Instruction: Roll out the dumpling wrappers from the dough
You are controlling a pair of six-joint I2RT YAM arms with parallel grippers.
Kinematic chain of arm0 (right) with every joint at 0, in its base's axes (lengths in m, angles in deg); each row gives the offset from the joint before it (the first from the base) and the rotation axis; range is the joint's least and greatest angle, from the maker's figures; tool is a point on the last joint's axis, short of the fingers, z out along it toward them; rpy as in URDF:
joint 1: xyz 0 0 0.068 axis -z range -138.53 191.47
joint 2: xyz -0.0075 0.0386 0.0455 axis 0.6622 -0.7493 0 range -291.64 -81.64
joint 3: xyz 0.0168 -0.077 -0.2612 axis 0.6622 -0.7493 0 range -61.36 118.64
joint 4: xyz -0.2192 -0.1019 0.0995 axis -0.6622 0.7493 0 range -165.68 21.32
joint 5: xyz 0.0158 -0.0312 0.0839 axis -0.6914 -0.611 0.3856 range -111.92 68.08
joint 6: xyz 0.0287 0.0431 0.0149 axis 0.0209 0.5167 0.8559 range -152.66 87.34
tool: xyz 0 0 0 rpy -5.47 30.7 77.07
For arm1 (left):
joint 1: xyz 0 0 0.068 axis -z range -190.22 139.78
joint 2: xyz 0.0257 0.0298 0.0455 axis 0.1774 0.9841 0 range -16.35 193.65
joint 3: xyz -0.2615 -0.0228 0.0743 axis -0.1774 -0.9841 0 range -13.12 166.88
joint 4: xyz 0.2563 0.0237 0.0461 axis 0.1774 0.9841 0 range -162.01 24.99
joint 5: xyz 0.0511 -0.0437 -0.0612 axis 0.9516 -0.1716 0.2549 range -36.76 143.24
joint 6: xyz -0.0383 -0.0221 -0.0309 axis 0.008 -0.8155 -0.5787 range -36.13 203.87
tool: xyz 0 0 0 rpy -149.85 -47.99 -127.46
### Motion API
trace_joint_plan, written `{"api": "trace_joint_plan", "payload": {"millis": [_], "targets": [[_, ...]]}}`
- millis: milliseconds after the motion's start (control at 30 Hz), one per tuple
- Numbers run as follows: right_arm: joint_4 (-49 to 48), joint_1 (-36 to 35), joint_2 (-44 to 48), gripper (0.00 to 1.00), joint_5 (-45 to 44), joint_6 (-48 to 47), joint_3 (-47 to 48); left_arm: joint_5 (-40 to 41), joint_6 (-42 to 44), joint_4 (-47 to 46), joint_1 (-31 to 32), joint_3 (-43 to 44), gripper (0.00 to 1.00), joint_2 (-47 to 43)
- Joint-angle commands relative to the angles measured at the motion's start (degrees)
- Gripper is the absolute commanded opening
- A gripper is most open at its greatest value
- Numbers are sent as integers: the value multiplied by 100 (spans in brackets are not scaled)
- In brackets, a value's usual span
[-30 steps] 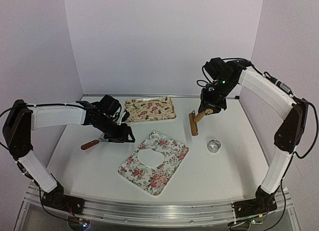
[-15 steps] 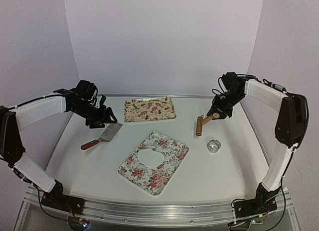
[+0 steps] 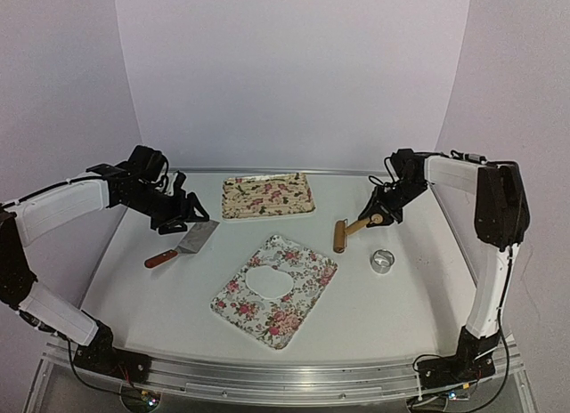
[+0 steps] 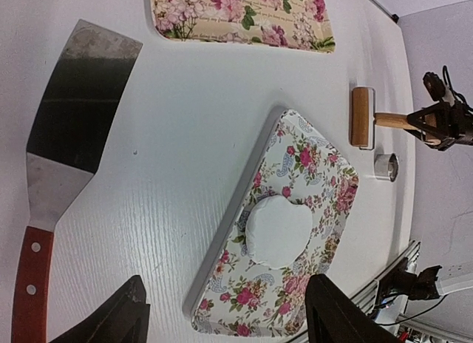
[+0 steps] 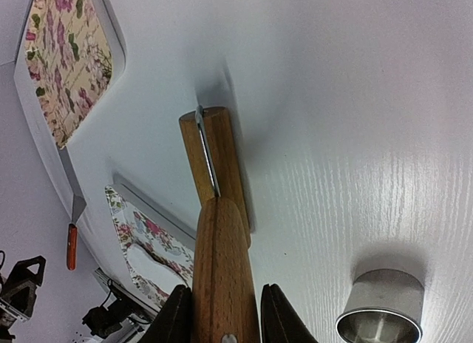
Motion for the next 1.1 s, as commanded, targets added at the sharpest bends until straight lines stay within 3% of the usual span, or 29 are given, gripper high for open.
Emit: {"api": "trace_joint_plan", "payload": {"millis": [0,400,800,900,1067], "targets": [[-21,-23,-457,26,-826,-535,176,-33,-83,-149,12,-90,72,-193],[-21,-23,-537,50,-1605,-986,287,16,113,-125,15,-83,72,-196],[44,55,259,93,-2857,-1304,-314,110,262,-150,11,-66,73,-131],[96,104,699,98,-3072,-1319,-541,215,263,-293,9,-112,73,-245],[281,113,1559,96,-2964,-1267,-1063,454,280,-512,10,-292,73,-543]]}}
